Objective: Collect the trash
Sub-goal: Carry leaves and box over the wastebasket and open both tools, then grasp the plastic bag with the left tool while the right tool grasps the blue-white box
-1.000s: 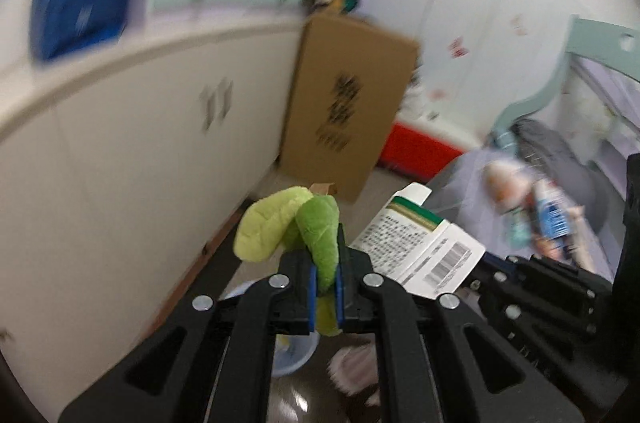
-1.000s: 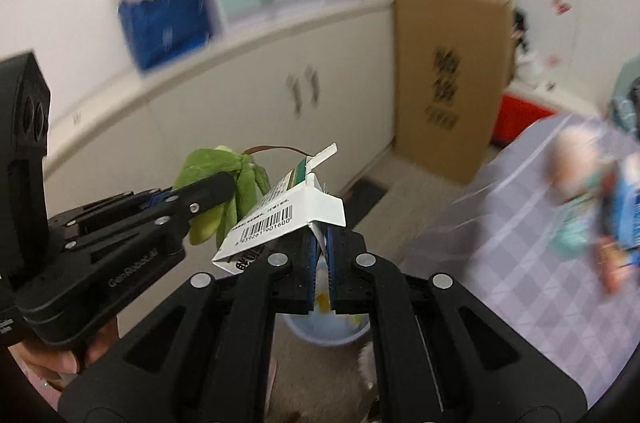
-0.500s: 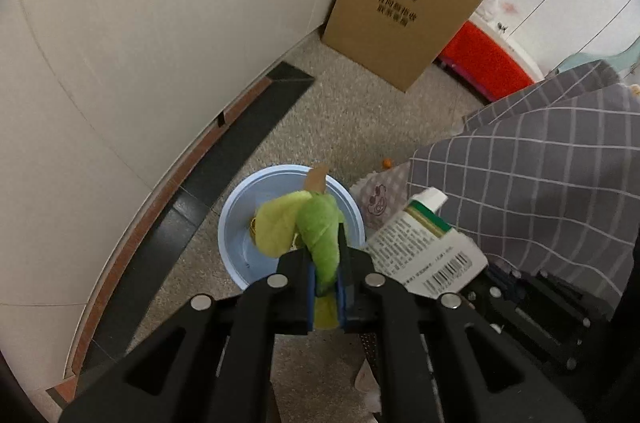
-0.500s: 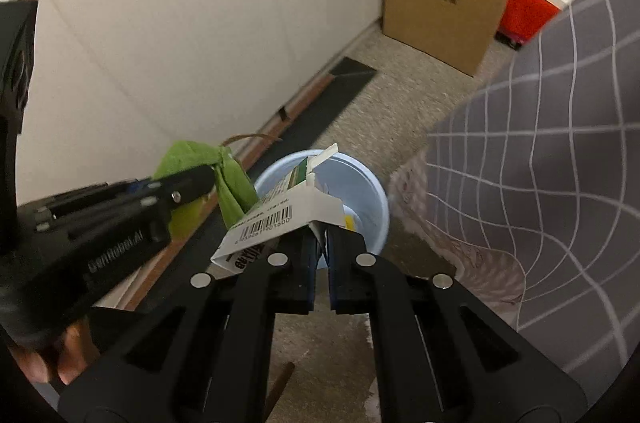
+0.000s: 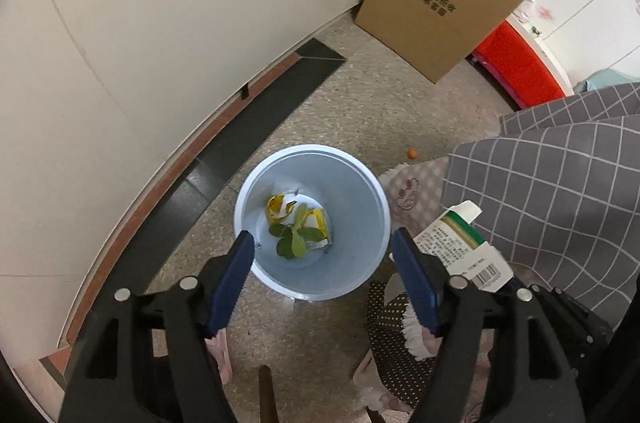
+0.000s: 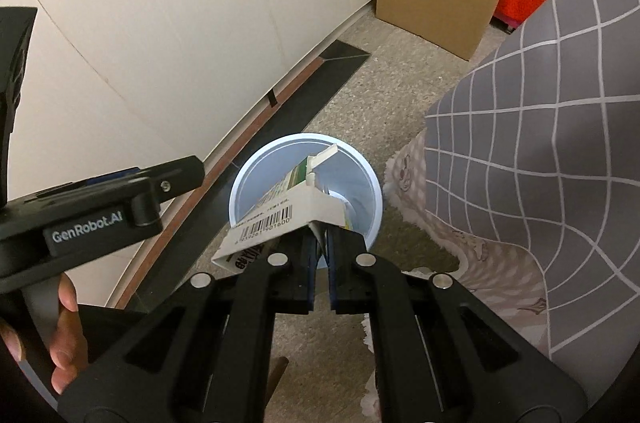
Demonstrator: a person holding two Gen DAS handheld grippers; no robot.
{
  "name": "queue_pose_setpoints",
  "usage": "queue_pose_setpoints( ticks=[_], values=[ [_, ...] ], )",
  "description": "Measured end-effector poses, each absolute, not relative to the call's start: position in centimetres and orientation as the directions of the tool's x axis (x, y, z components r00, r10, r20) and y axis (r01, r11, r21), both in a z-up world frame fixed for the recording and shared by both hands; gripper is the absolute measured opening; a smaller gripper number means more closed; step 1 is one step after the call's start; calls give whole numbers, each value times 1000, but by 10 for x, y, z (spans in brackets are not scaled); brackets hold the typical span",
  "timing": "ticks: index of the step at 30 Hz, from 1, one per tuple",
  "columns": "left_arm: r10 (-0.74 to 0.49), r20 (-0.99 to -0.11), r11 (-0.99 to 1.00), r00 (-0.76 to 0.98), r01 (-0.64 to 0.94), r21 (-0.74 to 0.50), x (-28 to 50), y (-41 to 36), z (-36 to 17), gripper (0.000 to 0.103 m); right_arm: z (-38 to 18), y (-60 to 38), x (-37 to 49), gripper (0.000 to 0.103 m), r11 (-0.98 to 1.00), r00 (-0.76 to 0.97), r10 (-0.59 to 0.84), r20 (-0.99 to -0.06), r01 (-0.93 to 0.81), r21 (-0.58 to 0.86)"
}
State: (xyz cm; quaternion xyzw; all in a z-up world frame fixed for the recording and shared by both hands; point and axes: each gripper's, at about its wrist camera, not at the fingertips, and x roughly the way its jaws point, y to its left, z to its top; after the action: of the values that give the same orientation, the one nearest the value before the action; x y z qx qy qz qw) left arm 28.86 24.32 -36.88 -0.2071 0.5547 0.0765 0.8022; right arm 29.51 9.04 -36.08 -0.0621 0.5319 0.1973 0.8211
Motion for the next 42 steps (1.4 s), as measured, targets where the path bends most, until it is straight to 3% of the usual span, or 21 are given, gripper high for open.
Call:
queue_pose_setpoints(
  ticks=[16, 17, 18, 19, 20, 21, 32, 36, 42],
  values=[
    [62, -924, 888, 376, -444, -121, 270, 275, -356, 74, -349, 111, 307, 7, 896, 368, 317, -874, -420, 147],
    [63, -924, 885, 377, -449, -123, 269, 277, -354, 75, -350, 113, 309, 10, 895, 370, 314, -875, -422, 143],
    [63, -923, 882, 379, -454, -126, 268, 279, -352, 75, -351, 114, 310, 20, 895, 369, 312, -876, -424, 141],
    [64, -922, 881, 381, -456, -127, 268, 279, -351, 75, -351, 114, 311, 40, 895, 369, 309, -876, -424, 137],
    [65, -920, 880, 386, -457, -130, 266, 280, -347, 75, -351, 114, 310, 50, 896, 371, 309, -876, -422, 137],
    [66, -918, 880, 391, -457, -131, 265, 280, -344, 75, -349, 113, 309, 53, 897, 380, 311, -871, -419, 137],
    [41, -875, 876, 482, -438, -200, 245, 268, -293, 75, -286, 101, 286, 53, 898, 474, 346, -810, -416, 140],
    [16, -820, 847, 572, -444, -294, 227, 266, -252, 75, -236, 95, 265, 53, 890, 552, 382, -741, -437, 134],
    [45, -709, 855, 704, -394, -336, 205, 238, -182, 78, -159, 64, 235, 57, 887, 668, 428, -609, -438, 143]
  ],
)
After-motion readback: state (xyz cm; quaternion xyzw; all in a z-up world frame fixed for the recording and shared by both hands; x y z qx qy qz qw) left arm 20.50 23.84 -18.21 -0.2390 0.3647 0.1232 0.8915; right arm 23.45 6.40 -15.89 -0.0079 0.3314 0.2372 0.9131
